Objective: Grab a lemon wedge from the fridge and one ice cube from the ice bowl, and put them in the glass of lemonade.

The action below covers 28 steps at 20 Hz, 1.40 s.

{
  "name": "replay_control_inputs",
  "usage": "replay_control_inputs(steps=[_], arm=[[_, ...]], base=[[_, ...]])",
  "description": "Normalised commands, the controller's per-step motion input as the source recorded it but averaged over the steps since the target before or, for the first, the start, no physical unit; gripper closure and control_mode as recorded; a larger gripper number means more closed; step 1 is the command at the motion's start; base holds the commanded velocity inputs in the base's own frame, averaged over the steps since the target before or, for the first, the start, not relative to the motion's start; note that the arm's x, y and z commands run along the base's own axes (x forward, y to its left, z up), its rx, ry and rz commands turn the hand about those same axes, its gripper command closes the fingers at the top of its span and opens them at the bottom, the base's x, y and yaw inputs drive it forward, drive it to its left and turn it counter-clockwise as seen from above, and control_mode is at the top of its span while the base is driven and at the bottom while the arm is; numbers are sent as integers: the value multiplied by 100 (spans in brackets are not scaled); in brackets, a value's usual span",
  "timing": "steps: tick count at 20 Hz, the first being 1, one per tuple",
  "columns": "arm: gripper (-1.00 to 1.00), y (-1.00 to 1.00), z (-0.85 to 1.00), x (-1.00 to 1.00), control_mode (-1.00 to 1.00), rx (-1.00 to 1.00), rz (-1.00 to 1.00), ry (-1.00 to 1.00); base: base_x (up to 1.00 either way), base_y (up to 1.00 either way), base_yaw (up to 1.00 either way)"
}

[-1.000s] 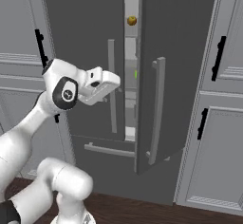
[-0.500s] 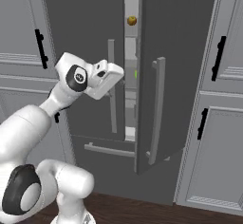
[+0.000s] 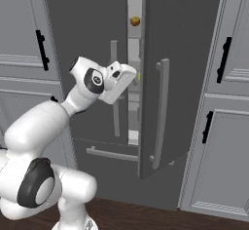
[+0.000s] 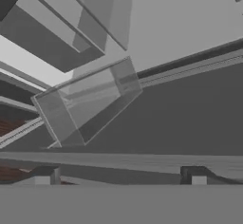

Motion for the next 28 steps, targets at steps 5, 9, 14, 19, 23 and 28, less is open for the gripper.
replay_control_inputs(steps=[5,9,14,19,23,28], arm=[[-100,-10,-1,2,-100,0,1,0],[-100,-16,-6,-6,-100,-1,0,0],[-100,-10,-1,-1,-100,-5,-6,0],[-100,16,7,-2,-100,-8,-9,0],[-100,47,15,3,-100,-14,0,0],[-100,11,-10,77,-100,-16,-6,7]], base=[[0,0,0],[0,0,0],[0,0,0],[0,0,0],[0,0,0],[0,0,0]])
